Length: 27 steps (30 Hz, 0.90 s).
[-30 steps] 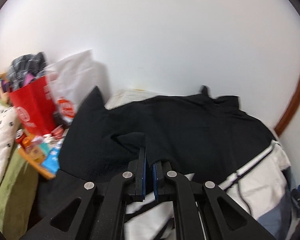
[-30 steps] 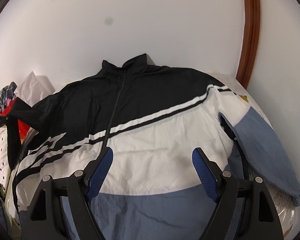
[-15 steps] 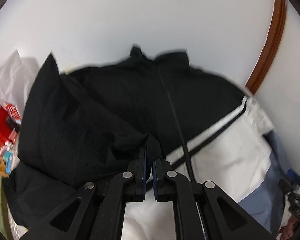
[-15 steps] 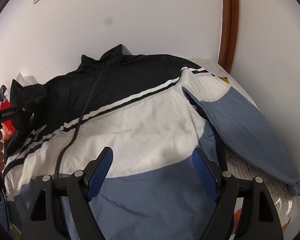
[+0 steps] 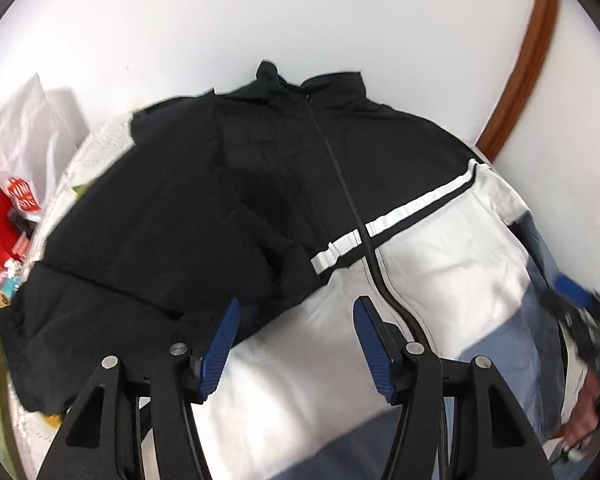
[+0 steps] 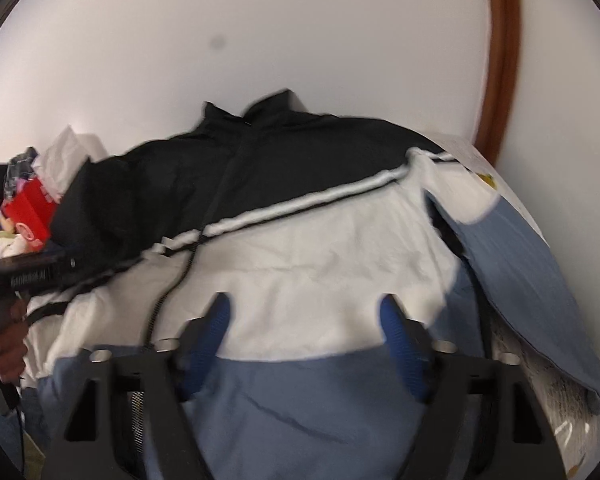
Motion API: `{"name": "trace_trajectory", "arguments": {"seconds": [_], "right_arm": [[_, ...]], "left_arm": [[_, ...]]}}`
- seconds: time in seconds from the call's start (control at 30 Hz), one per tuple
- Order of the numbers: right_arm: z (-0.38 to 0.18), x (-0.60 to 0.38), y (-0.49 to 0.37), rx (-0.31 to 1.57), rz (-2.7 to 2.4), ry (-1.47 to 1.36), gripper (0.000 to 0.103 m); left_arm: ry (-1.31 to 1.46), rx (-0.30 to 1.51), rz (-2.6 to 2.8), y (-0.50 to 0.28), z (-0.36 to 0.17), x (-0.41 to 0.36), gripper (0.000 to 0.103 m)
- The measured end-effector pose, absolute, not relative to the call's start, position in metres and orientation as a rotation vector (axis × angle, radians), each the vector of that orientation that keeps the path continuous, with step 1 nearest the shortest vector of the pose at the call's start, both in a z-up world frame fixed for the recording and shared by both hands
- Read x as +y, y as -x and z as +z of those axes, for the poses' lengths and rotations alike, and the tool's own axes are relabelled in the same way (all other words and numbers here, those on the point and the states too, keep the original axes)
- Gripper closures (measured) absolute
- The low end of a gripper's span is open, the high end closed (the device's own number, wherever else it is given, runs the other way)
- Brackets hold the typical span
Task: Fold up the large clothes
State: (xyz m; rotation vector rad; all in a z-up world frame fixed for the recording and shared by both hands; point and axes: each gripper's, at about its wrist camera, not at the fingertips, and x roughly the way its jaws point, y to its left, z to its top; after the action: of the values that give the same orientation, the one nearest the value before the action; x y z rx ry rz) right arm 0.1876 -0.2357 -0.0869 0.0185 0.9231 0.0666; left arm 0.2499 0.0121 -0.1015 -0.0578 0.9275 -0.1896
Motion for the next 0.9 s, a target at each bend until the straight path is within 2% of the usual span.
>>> {"name": "trace_trajectory", "arguments": {"seconds": [0.07,0.2,0.3,0.4,0.77,0.83,0.87,0.9], "right_arm": [[-0.082,-0.219,-0.194,0.921,0.104,0.001,0.06],[-0.074,-0.174,-0.205,0.867,0.168,0.077,0.058],[-0.074,-0.138,-0.215,0.835,0.216,0.116,0.048],[-0.079,-0.107,-0.23,0.832,0.281,0.128,0.043],[-0.104,-0.009,-0.314,0.877,0.502,0.083,0.043],[-0.113,0.001,-0.33,0.899,0.526,0.052,0.049],[-0.118,0.005,-0.338,0.909,0.534,0.035,0.061],[-0.123,0.009,-0.346,0.925,0.551,0.013,0.083]], "left_arm": [[0.044,0.897,-0.169,-0.235,-0.095,0.021,0.039],[0.038,0.851,-0.086,-0.215,-0.091,0.049,0.031],[0.019,0.847,0.008,-0.207,-0.098,0.076,0.03],[0.032,0.863,0.067,-0.195,-0.109,0.102,0.028],[0.099,0.893,0.07,-0.172,-0.152,0.153,0.027],[0.105,0.884,0.063,-0.173,-0.154,0.154,0.027],[0.104,0.882,0.065,-0.174,-0.156,0.155,0.027],[0.1,0.885,0.074,-0.176,-0.158,0.155,0.027]]}}
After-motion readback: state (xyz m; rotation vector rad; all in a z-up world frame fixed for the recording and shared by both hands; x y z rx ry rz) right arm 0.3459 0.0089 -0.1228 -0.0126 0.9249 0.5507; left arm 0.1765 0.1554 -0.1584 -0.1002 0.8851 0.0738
